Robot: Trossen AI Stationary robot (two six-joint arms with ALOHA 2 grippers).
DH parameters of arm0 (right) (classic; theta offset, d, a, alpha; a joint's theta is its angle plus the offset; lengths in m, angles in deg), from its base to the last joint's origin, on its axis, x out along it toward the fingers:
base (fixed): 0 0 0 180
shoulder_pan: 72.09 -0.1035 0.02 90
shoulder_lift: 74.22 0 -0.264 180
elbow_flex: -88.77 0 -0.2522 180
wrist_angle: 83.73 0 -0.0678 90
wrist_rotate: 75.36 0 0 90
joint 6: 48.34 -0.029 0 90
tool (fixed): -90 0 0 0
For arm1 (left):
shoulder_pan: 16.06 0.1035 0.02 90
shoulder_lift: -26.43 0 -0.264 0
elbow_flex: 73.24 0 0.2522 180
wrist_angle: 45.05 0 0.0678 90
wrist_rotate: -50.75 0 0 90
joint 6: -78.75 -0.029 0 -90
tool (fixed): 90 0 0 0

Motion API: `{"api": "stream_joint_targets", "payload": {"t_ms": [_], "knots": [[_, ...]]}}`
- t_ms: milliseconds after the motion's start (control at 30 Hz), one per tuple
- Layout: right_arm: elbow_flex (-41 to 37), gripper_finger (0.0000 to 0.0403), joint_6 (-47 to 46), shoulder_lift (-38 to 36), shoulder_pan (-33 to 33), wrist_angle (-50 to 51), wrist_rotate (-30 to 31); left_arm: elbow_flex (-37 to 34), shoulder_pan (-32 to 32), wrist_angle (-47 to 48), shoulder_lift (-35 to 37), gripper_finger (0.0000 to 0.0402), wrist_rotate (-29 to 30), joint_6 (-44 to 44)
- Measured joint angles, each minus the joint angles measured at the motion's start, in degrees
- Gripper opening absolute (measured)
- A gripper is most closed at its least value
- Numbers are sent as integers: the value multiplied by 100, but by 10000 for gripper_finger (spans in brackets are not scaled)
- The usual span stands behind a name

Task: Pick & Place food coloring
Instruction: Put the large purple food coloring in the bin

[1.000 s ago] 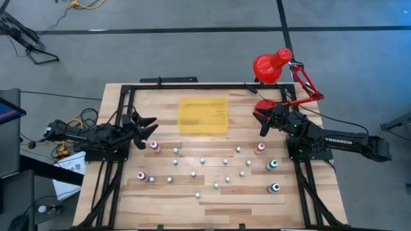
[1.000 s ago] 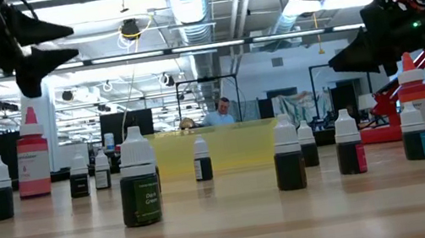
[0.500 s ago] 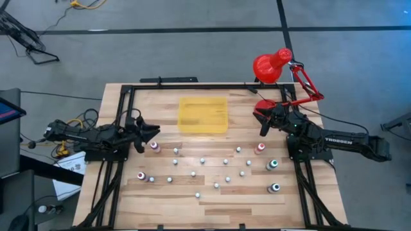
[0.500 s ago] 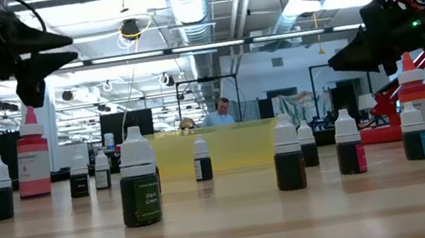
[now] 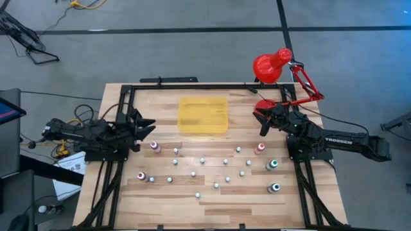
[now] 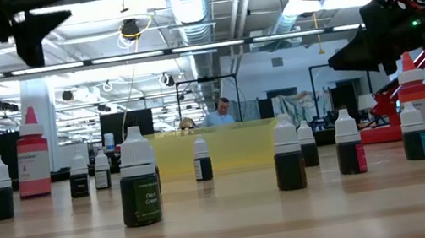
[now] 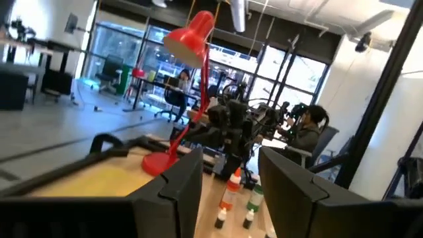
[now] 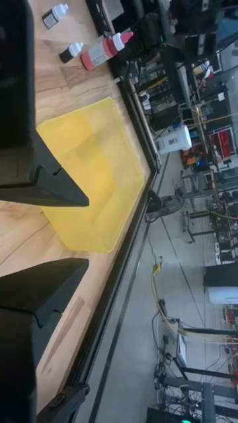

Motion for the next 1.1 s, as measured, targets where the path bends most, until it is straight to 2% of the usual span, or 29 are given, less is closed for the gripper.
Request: {"api": "stream_joint_targets", "payload": {"t_ms": [233, 333, 433, 633, 833, 1100], "knots": [[0, 127, 0, 0, 0, 0, 0, 786, -2, 97, -1271, 155, -607, -121], [0, 127, 0, 0, 0, 0, 0, 1253, 0, 808, -1836, 156, -502, -81], [0, 127, 0, 0, 0, 0, 1, 1816, 1, 1950, -2413, 156, -69, 150], [0, 127, 0, 0, 0, 0, 2, 3002, 3, 4319, -3343, 156, 655, 1252], [0, 127, 2, 0, 0, 0, 2, 3888, 1, 6346, -4026, 156, 363, 2763], [0, 127, 2, 0, 0, 0, 2, 3972, 2, 7616, -4772, 156, -109, 4186]]}}
